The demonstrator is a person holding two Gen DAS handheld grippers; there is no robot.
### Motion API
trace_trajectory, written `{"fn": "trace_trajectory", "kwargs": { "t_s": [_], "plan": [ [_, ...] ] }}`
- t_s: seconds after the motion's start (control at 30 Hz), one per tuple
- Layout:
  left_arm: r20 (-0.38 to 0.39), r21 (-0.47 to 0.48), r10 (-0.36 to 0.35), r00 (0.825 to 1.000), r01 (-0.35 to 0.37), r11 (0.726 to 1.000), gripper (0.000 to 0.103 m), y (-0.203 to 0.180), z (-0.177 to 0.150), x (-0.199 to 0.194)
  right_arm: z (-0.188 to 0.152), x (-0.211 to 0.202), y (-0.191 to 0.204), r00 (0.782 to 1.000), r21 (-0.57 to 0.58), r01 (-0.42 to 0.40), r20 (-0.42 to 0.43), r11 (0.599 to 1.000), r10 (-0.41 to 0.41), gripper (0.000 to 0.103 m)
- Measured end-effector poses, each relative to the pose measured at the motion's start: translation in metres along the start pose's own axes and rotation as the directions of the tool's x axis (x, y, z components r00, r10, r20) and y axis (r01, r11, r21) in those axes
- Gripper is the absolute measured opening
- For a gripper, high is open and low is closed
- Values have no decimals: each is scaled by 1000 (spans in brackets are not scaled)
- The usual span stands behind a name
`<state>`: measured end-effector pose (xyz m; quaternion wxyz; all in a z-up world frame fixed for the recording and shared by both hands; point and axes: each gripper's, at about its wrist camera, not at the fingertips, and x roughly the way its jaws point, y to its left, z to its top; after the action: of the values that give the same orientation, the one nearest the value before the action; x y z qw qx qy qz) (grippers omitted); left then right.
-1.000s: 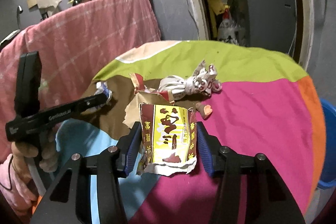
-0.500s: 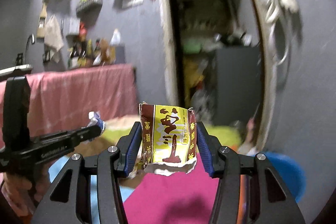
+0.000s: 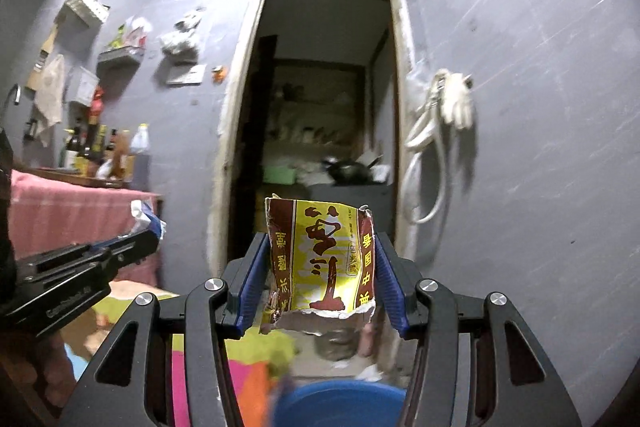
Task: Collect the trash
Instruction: 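Carry both items over the blue bucket and open both tools, then move both tools back over the remaining trash on the cloth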
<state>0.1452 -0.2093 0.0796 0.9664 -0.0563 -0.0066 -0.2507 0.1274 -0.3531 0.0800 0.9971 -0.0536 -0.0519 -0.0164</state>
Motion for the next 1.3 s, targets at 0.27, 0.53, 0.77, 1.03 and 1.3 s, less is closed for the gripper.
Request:
{"fn": "trace_trajectory", "kwargs": {
  "t_s": [0.27,0.53,0.77,1.03,1.3],
  "plan": [
    [-166,-14,-32,986,30,999,5,-27,-36,60,-37,19,-50,995,16,32,-96,999,-30,51],
    [-405,-105,-52,913,10,994,5,-19,-85,119,-100,49,-77,957,105,40,-289,994,-7,52],
    [-539,-153,-79,838,-5,988,6,-9,-114,151,-129,72,-82,919,156,35,-393,987,29,52],
    [-606,-209,-121,786,-11,978,26,4,-125,166,-146,85,-86,890,197,33,-452,980,61,55],
    [-519,-229,-89,850,-37,973,34,24,-89,141,-127,82,-88,904,213,36,-424,976,59,64]
  ]
}}
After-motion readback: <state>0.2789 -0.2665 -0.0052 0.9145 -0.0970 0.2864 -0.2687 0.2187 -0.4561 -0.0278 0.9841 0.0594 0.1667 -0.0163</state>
